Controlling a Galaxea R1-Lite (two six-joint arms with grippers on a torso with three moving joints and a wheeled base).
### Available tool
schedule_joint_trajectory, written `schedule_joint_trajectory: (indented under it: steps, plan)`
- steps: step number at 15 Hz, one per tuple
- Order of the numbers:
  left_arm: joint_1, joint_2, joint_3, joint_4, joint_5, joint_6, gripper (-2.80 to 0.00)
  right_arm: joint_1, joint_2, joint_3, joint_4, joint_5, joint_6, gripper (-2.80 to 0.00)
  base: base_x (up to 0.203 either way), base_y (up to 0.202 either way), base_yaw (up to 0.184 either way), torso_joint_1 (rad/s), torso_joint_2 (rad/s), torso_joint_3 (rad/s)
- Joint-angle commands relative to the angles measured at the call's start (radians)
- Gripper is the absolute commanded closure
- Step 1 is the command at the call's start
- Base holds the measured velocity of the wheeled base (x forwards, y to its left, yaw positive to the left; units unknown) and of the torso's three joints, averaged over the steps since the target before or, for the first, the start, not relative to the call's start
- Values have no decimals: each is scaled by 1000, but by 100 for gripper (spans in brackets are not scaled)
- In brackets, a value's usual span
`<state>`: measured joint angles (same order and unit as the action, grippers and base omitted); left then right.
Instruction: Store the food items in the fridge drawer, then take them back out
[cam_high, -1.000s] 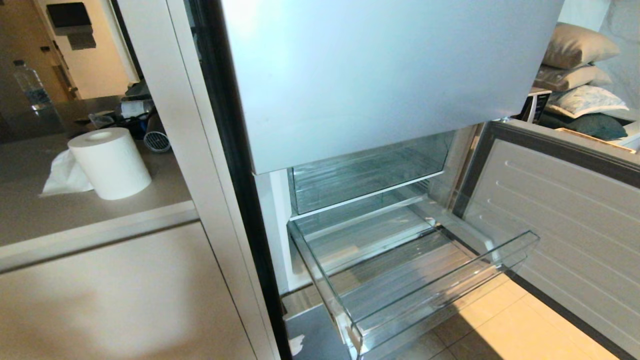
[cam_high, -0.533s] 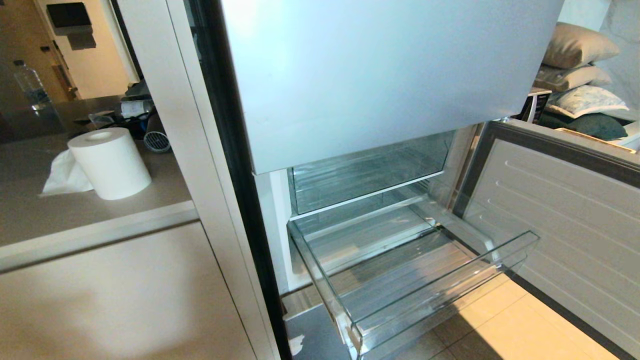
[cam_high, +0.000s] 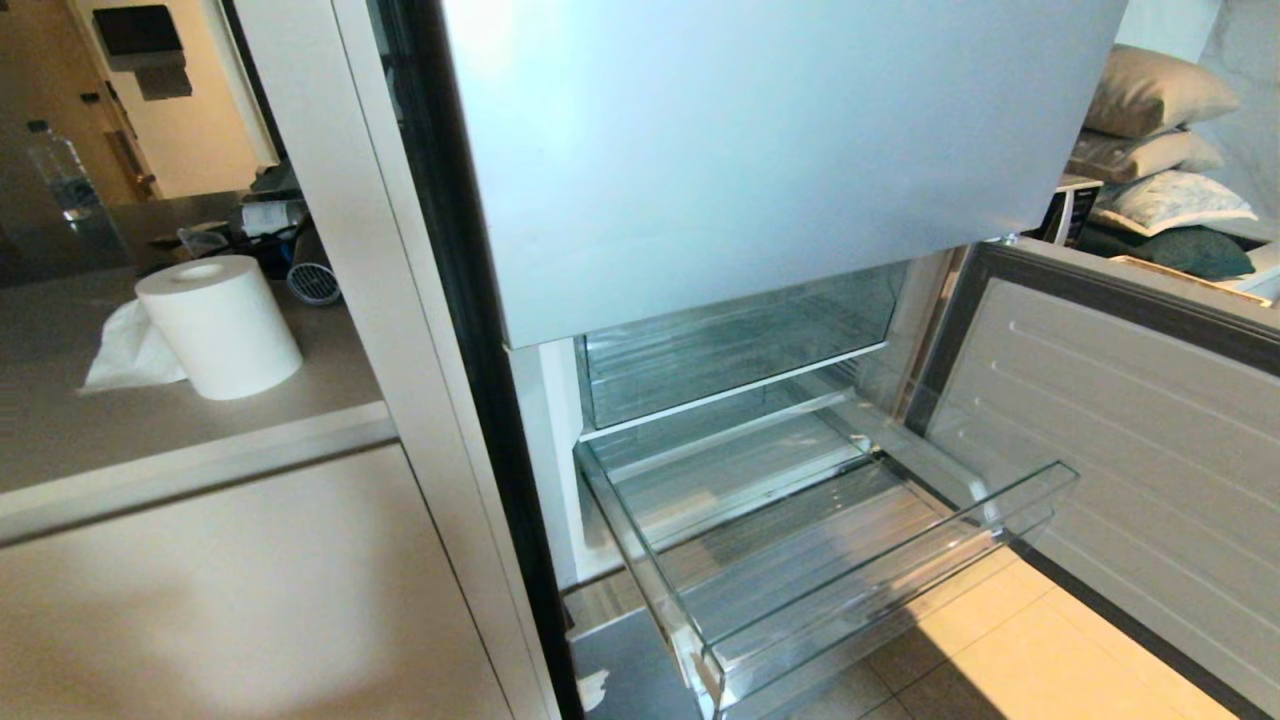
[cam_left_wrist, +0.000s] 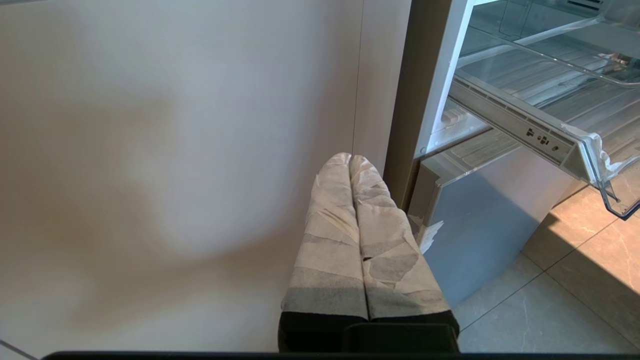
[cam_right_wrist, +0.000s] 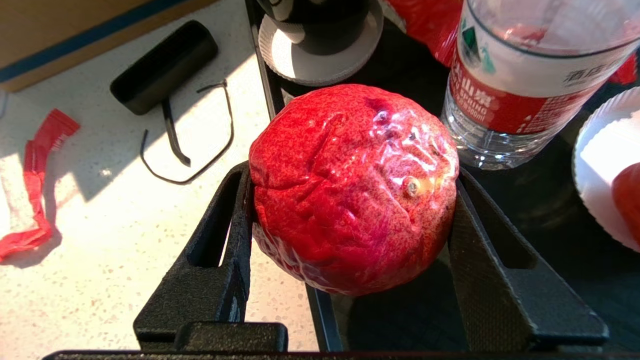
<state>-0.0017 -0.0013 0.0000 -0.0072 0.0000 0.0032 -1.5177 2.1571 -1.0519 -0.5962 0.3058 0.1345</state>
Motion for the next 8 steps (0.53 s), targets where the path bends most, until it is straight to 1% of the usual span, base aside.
schedule_joint_trajectory:
  steps: [1,8]
  plan:
    - [0,0,2,0,0,0,0,-3,17,-4,-5,1,1,0,0,0,0,0,0,0]
    - [0,0,2,0,0,0,0,-5,124,-73,-33,-2,-19,0,0,0,0,0,0,0]
